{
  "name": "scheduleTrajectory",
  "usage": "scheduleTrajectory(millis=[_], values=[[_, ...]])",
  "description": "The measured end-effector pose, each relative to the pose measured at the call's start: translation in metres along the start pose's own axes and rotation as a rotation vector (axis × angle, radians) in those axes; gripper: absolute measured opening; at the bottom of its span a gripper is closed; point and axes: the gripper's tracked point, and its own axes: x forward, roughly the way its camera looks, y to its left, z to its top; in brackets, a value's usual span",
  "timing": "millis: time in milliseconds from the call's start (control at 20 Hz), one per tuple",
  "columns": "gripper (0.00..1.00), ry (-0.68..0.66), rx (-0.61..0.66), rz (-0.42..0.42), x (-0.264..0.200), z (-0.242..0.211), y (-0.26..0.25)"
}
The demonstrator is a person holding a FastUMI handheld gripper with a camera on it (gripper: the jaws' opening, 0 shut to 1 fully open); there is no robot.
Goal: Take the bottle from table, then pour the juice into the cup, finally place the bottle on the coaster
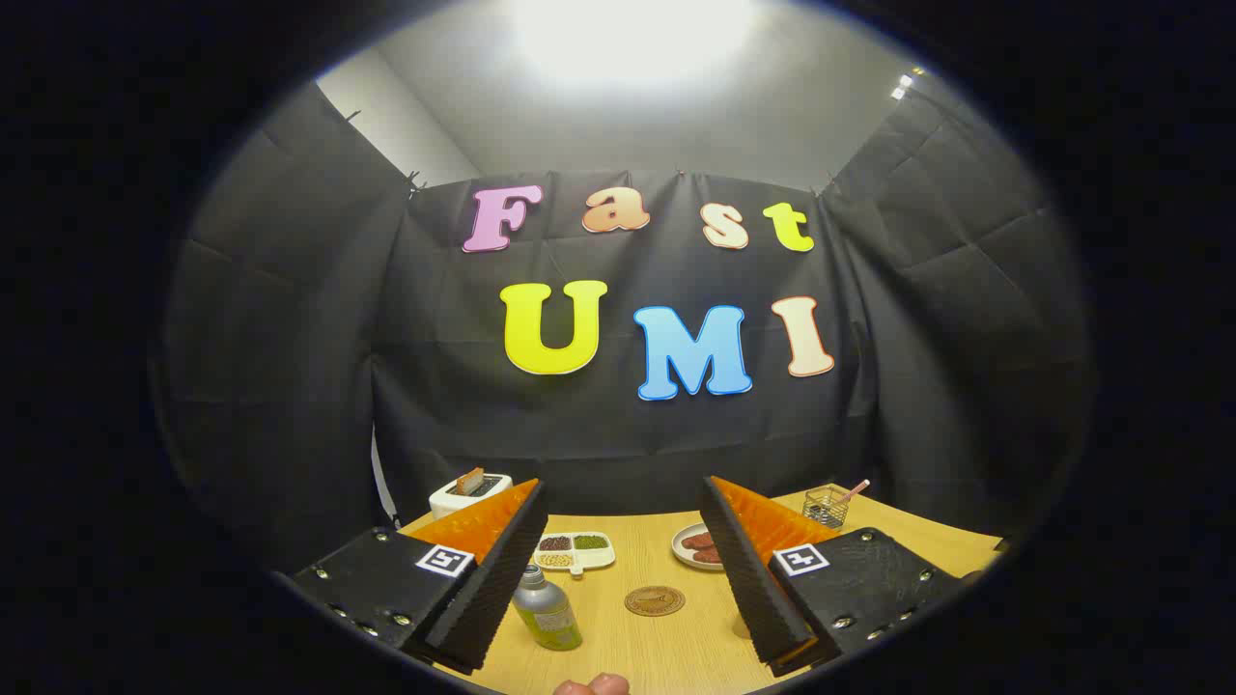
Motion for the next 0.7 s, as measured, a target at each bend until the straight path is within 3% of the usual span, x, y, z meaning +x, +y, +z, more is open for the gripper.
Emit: scheduleTrajectory(millis=[700], values=[[0.97,-0.004,-0.002,0.001,0.0068,-0.0081,-0.0032]])
